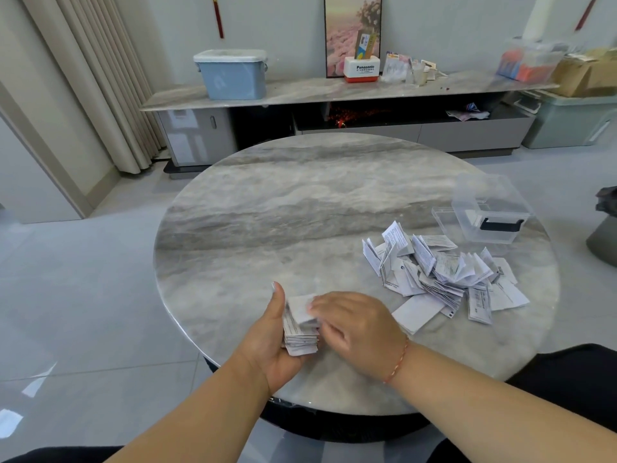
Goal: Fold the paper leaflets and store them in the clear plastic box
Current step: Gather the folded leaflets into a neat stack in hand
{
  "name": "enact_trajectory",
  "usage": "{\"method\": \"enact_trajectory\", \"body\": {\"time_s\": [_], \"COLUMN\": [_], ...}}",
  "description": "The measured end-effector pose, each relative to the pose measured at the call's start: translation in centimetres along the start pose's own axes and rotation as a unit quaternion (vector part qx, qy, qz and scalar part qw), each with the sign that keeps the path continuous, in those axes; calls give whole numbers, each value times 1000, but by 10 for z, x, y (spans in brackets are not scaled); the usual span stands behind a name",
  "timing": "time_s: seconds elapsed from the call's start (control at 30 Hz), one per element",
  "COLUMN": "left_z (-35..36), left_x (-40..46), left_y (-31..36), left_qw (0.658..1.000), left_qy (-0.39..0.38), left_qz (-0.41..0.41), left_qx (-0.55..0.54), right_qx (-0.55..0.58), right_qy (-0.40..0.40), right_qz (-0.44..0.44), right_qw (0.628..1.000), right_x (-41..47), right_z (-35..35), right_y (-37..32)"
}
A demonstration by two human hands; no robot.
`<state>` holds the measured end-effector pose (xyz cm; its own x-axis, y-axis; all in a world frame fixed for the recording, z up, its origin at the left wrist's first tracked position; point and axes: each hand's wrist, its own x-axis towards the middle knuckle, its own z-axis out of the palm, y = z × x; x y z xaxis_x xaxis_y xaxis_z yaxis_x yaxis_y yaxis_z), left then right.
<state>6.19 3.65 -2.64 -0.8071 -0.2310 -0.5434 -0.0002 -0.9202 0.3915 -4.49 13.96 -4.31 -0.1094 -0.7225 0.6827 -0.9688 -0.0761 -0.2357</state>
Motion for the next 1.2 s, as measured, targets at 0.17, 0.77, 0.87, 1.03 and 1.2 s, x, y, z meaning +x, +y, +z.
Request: {"method": "enact_trajectory", "body": {"time_s": [0.17,0.77,0.87,1.03,1.2], "left_z": [8,5,5,11,13], "left_x": [-4,9,9,4,-3], "left_y": [-3,4,6,0,0], "left_qw": [999,992,990,982,985], "left_qy": [-14,45,21,-59,-36], "left_qz": [-11,109,131,139,134], "left_qx": [29,34,43,117,106], "right_qx": [104,119,260,360,290], "right_qy": [-12,22,27,32,4], "right_qz": [7,456,469,516,482], "right_qw": [994,882,843,777,827], "right_x": [-3,80,72,50,44], "right_z": [-1,-27,-32,-15,-9], "right_y": [-2,60,24,-13,-27]}}
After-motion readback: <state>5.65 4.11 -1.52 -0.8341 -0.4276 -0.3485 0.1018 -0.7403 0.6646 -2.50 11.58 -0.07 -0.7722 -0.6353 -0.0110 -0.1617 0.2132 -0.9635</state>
